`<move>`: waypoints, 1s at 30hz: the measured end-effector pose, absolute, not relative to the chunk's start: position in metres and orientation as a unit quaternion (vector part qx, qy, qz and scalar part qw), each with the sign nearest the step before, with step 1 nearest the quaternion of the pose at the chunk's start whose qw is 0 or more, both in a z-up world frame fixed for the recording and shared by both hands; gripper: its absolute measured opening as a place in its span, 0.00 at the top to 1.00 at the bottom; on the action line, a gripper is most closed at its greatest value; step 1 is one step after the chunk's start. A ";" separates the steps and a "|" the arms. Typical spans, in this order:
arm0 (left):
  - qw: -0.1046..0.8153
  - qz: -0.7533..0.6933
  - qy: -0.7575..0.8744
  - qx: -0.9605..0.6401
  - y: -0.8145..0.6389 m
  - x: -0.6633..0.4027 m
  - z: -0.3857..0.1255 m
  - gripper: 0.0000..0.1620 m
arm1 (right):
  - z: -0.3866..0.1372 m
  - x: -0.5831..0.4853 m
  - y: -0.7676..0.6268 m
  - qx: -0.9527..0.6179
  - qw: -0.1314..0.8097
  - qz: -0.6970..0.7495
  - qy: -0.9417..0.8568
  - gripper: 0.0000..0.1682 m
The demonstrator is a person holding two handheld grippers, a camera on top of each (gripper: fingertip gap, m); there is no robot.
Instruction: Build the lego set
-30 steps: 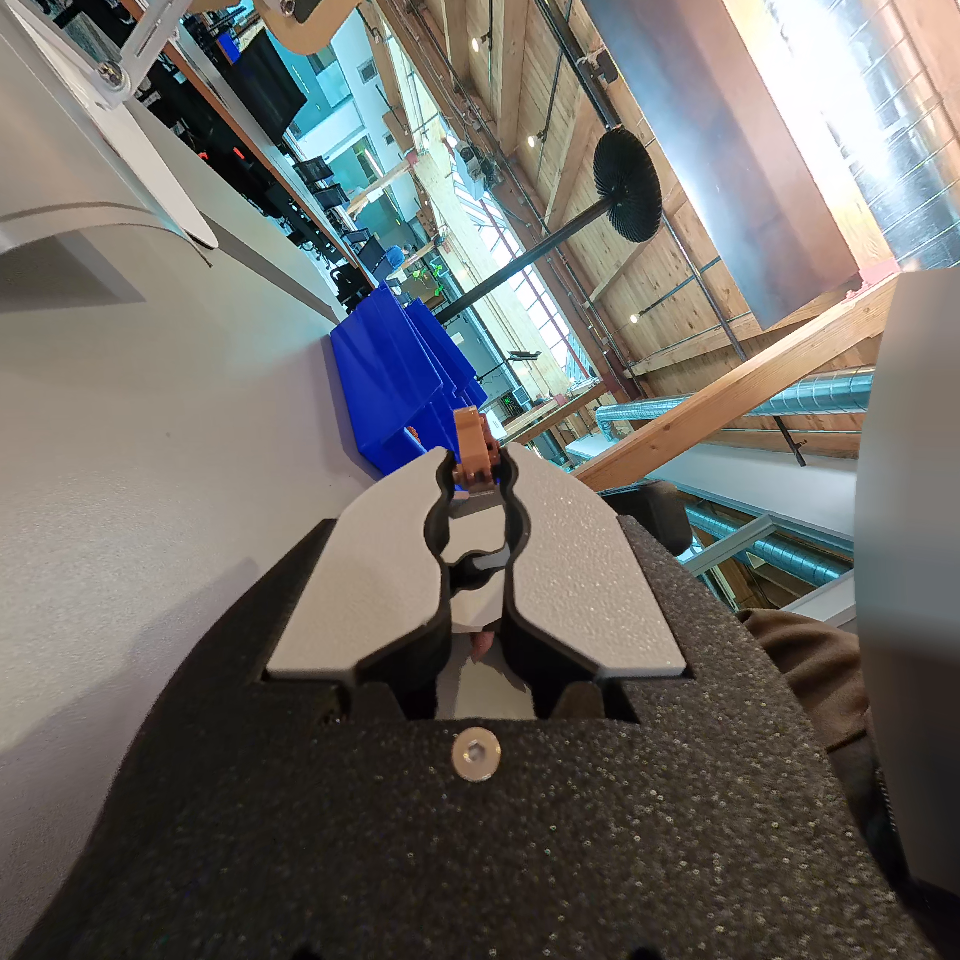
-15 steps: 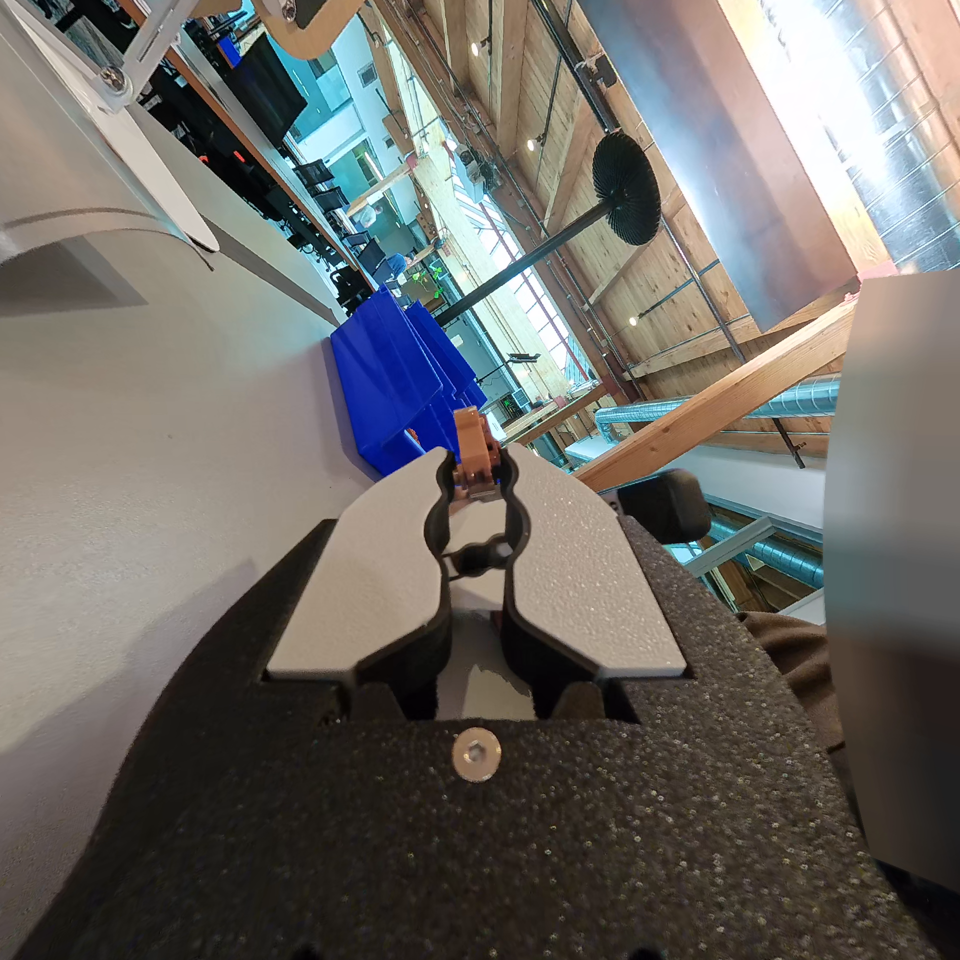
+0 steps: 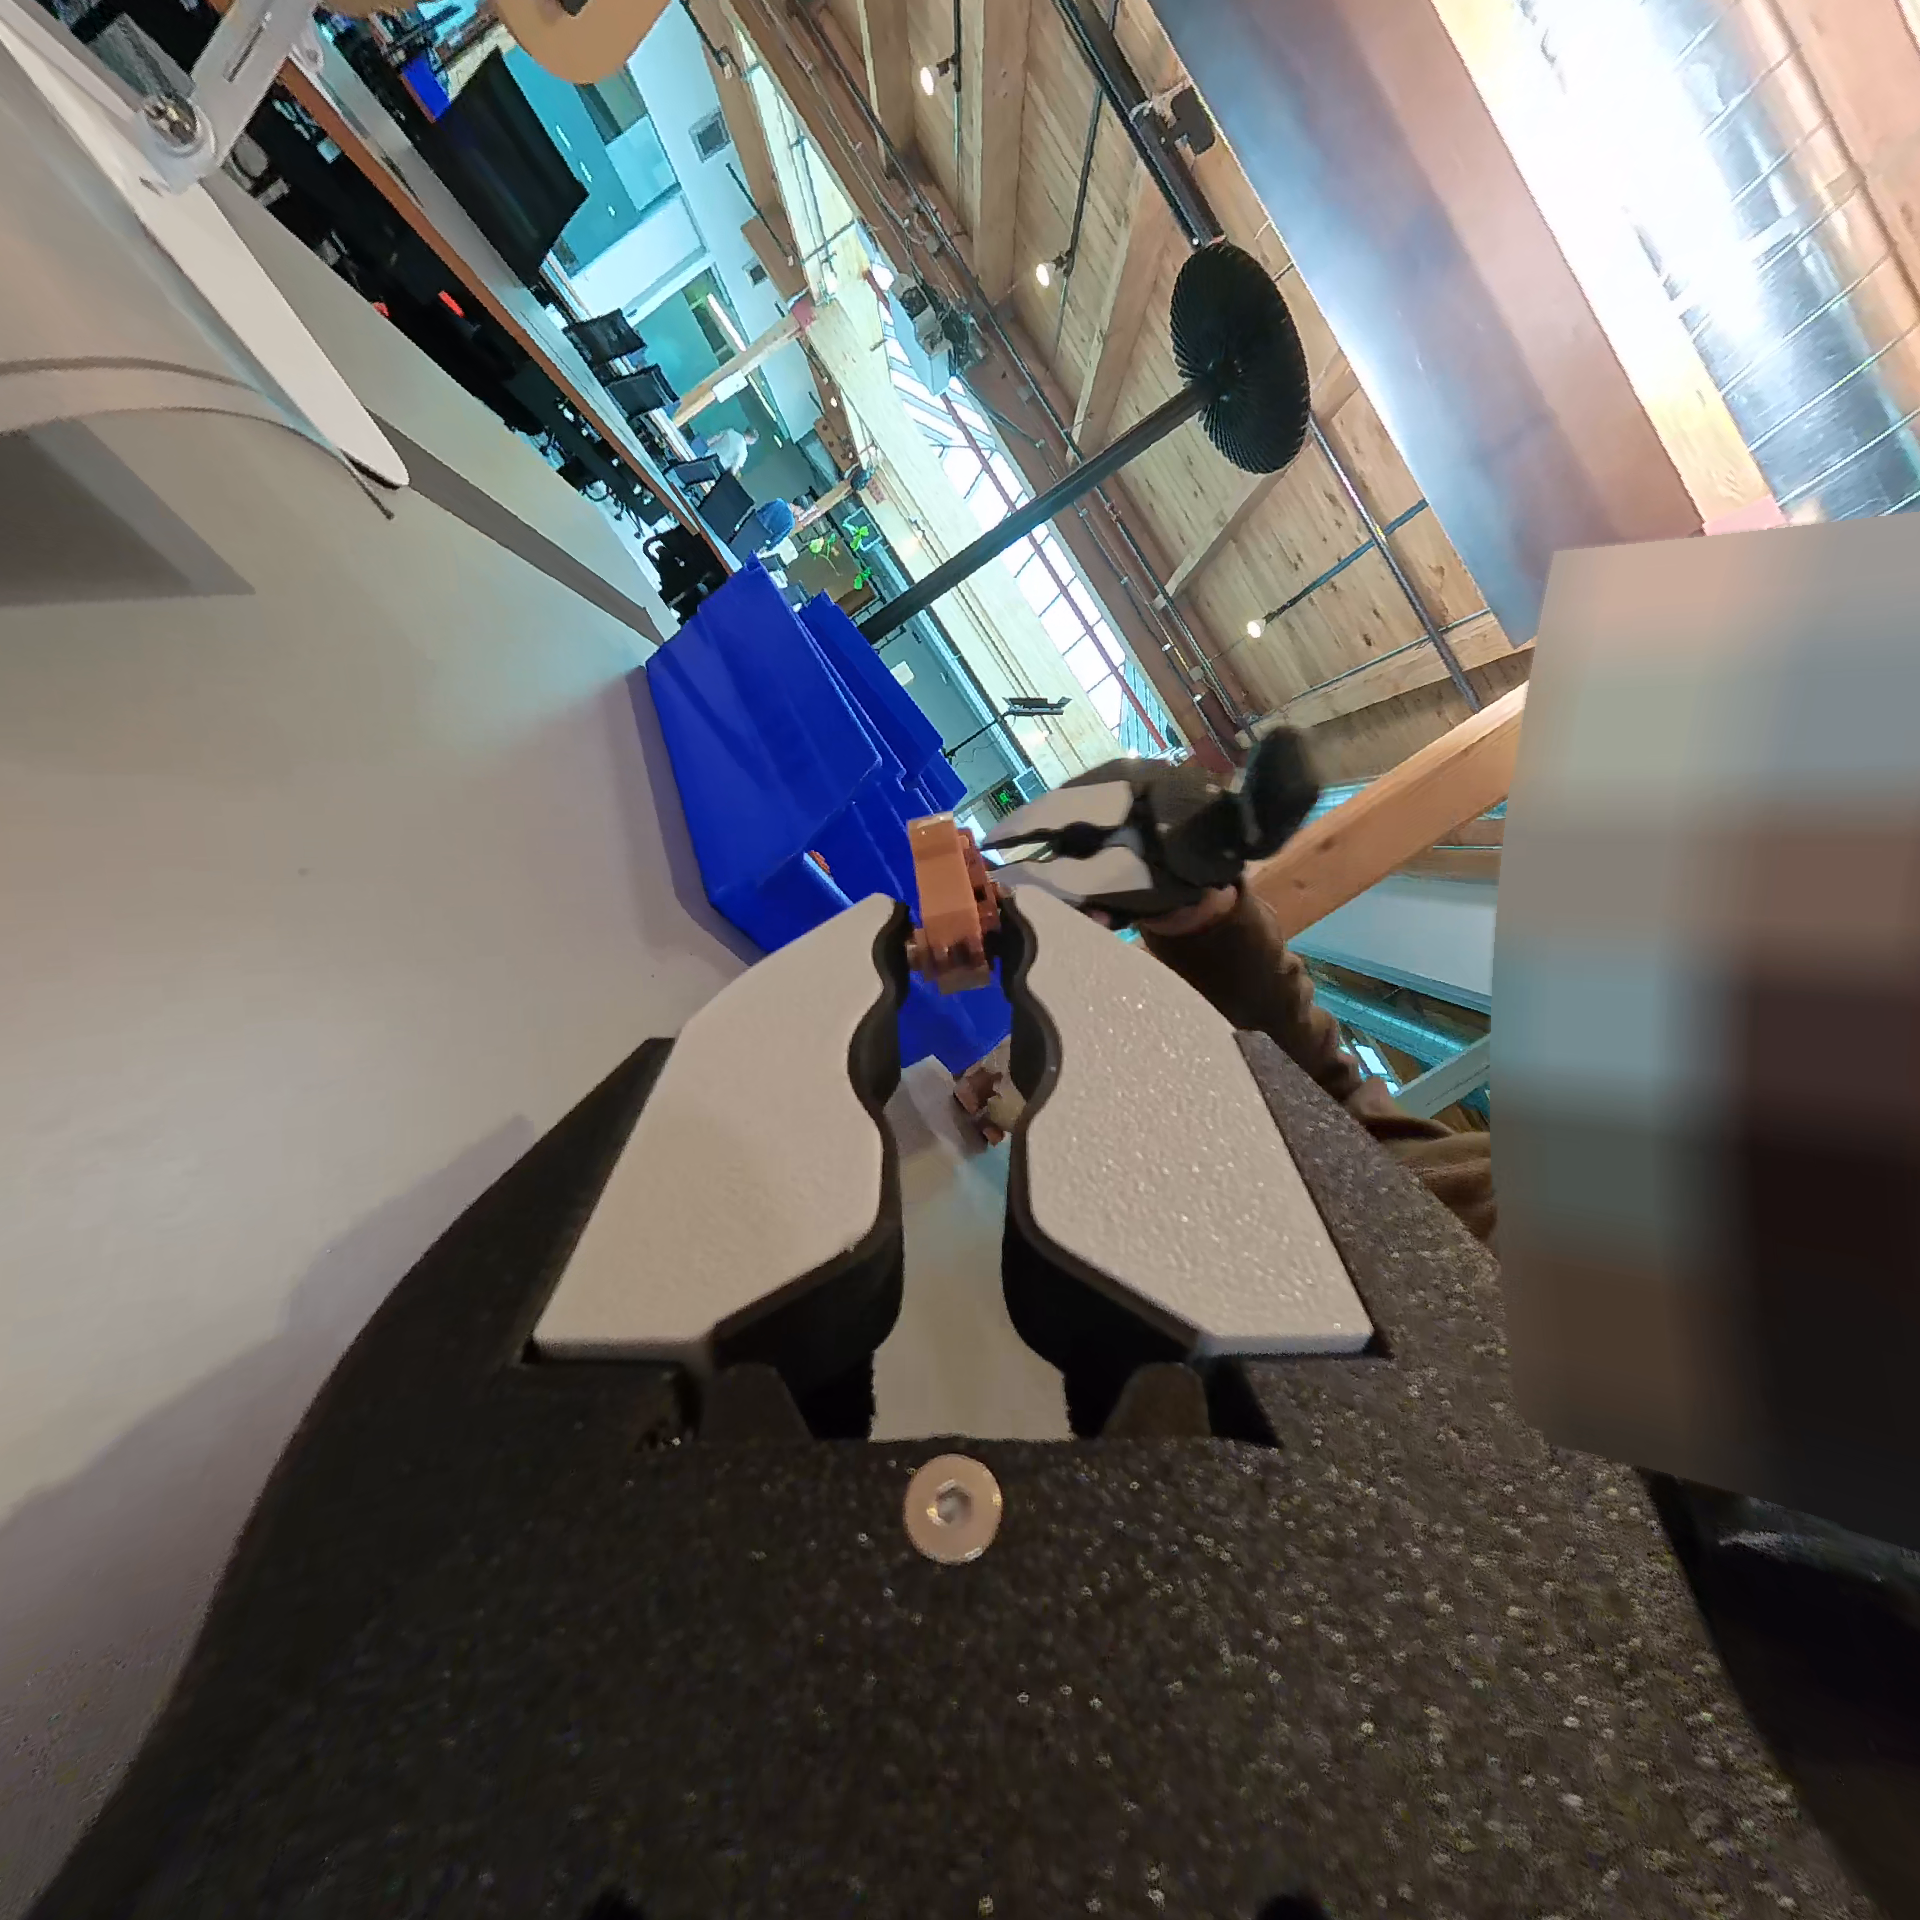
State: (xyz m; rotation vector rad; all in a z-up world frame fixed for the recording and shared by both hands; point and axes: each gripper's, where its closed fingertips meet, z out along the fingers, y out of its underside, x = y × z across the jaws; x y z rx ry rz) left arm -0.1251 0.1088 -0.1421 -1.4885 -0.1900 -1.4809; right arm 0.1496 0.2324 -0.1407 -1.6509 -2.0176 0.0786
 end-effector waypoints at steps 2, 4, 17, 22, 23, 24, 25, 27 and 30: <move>0.506 -0.607 -0.079 -0.608 0.110 -0.125 -0.140 0.90 | -0.171 0.157 0.251 -0.621 0.202 0.031 -0.757 0.93; 0.520 -0.601 -0.080 -0.601 0.111 -0.126 -0.138 0.90 | -0.199 0.161 0.265 -0.628 0.153 0.025 -0.763 0.93; 0.551 -0.576 -0.051 -0.601 0.128 -0.113 -0.136 0.90 | -0.184 0.207 0.361 -0.623 0.159 -0.082 -0.761 0.82; 0.555 -0.573 -0.040 -0.602 0.131 -0.105 -0.135 0.90 | -0.157 0.240 0.420 -0.656 0.201 -0.156 -0.711 0.79; 0.556 -0.572 -0.039 -0.602 0.132 -0.104 -0.135 0.90 | -0.154 0.244 0.430 -0.663 0.209 -0.161 -0.700 0.79; 0.557 -0.571 -0.039 -0.602 0.132 -0.104 -0.135 0.90 | -0.154 0.246 0.437 -0.670 0.213 -0.158 -0.693 0.78; 0.558 -0.571 -0.041 -0.601 0.133 -0.104 -0.135 0.90 | -0.154 0.248 0.443 -0.675 0.215 -0.155 -0.688 0.77; 0.560 -0.570 -0.044 -0.600 0.133 -0.105 -0.135 0.90 | -0.153 0.250 0.455 -0.682 0.226 -0.150 -0.679 0.76; 0.562 -0.571 -0.046 -0.597 0.134 -0.105 -0.134 0.90 | -0.152 0.250 0.467 -0.701 0.239 -0.126 -0.661 0.76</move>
